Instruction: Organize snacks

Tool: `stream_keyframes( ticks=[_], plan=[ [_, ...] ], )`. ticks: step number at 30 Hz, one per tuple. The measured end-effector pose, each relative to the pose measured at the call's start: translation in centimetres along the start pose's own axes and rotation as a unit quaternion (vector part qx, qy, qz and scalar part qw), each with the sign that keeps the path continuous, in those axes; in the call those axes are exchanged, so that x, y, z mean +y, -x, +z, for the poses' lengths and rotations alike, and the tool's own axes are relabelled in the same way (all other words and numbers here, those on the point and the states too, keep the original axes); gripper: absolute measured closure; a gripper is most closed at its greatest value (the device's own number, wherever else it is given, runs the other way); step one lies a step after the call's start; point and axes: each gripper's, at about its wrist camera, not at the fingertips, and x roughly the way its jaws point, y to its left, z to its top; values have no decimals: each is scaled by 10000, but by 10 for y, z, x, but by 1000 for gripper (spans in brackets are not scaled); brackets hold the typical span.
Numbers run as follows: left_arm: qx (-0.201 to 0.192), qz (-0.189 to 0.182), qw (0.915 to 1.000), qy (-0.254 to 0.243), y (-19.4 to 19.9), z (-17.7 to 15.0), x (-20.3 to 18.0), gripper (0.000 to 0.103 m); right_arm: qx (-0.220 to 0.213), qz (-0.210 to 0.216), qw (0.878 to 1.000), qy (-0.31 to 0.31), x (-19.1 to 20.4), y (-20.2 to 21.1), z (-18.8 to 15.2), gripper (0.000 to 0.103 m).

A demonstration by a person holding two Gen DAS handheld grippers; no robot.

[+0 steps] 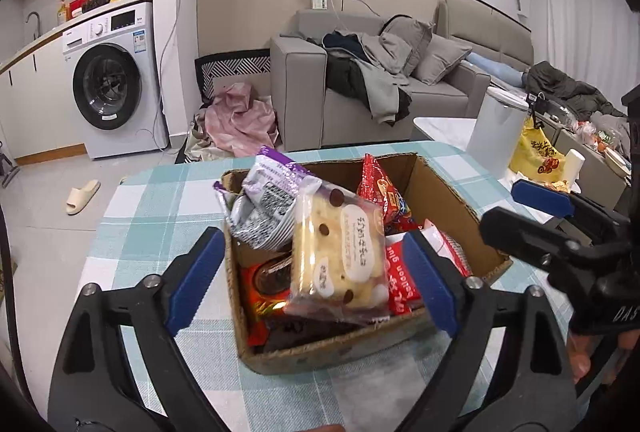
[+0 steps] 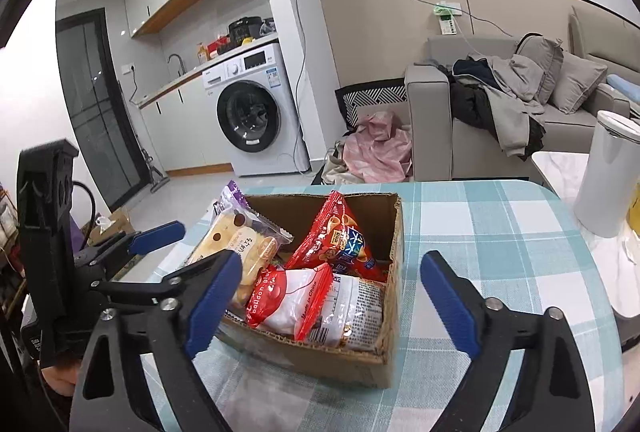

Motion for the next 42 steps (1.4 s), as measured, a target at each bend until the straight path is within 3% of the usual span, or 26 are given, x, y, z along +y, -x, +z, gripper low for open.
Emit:
stream_keyframes(
  ticks=[3,21,33,42],
  plan=[
    [-129,36,9999,64,16,-7,7,1,-26,16,10000,16,-2,8,-5,1],
    [-534,50,9985,115,98,-60,31,1,-239,300,9991,184,9,37,-36,0],
    [-774,72,9970,8,125,-80,13,1,-576,383,9970,333,13,59,-59,0],
    [-695,75,9975,73,129,-105,11,1,-665,333,9962,461,13,67,-76,0]
  ],
)
